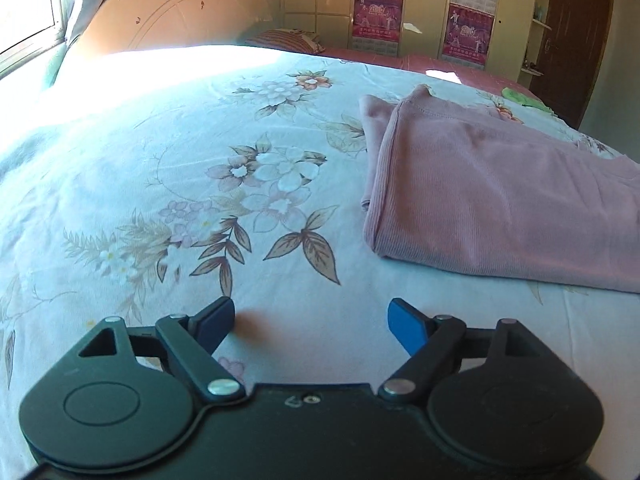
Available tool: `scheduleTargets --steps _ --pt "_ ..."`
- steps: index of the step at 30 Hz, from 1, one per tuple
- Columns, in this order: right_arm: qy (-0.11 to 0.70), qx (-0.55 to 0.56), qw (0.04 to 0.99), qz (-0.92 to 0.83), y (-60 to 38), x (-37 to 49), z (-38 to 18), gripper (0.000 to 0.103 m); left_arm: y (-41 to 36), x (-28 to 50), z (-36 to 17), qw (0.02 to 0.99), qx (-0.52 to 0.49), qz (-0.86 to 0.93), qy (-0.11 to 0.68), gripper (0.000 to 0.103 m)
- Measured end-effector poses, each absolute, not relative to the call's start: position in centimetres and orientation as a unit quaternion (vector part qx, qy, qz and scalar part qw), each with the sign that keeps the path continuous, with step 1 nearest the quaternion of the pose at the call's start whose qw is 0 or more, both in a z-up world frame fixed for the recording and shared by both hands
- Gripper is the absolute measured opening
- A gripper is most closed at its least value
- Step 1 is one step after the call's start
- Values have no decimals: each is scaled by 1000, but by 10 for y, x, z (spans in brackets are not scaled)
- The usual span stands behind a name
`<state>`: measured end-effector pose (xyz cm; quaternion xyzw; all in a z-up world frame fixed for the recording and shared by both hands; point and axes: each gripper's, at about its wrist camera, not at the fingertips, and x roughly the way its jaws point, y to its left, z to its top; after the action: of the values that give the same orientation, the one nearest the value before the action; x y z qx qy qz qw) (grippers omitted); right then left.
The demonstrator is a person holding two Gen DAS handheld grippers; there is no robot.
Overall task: Fold small clothes
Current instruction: 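Close the left tool on the side edge of the folded bundle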
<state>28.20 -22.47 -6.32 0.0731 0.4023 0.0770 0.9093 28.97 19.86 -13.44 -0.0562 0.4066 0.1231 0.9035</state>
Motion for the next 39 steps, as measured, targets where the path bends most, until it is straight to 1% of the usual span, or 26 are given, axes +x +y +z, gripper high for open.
scheduleTargets --steps 2,5,7,8,10,12,13,14,16,17,19,20,21,25,29,32,35,39 --pt "403 68 909 84 -220 283 -62 20 195 298 -130 908 -59 126 396 84" --pt "402 59 910 82 -213 288 -63 20 197 318 -126 910 -94 128 383 87" --pt "405 67 909 75 -213 294 -66 20 204 337 -139 892 -103 143 416 88" --pt "410 67 907 66 -215 298 -69 20 206 340 -144 890 -100 144 421 94" --pt "434 71 897 39 -220 308 -79 20 208 341 -148 896 -80 141 412 95" --pt "441 81 893 25 -227 310 -81 20 213 334 -142 895 -93 138 414 91" --pt "431 87 898 28 -230 306 -76 20 216 325 -137 895 -113 141 409 79" --pt "422 88 902 32 -230 303 -71 20 217 318 -134 895 -135 135 403 70" --pt "403 89 910 42 -226 295 -63 20 218 302 -132 891 -209 80 395 67" --pt "396 92 912 49 -223 293 -60 20 217 298 -134 887 -237 61 392 67" --pt "384 103 916 58 -215 292 -56 20 215 298 -148 860 -337 25 383 67" --pt "377 109 918 62 -210 292 -54 20 215 297 -153 856 -366 28 362 73" --pt "370 113 920 66 -204 292 -53 20 215 299 -156 853 -389 29 346 76" --pt "353 122 923 93 -174 303 -43 20 223 312 -165 838 -447 37 310 79" --pt "352 115 923 105 -150 317 -37 20 225 313 -171 813 -495 26 307 79" --pt "351 114 923 110 -139 326 -33 20 225 314 -175 812 -500 25 299 78" --pt "358 112 920 112 -131 334 -35 20 227 332 -177 812 -507 27 287 77" --pt "366 113 916 117 -118 346 -38 19 213 359 -178 844 -460 12 275 77"
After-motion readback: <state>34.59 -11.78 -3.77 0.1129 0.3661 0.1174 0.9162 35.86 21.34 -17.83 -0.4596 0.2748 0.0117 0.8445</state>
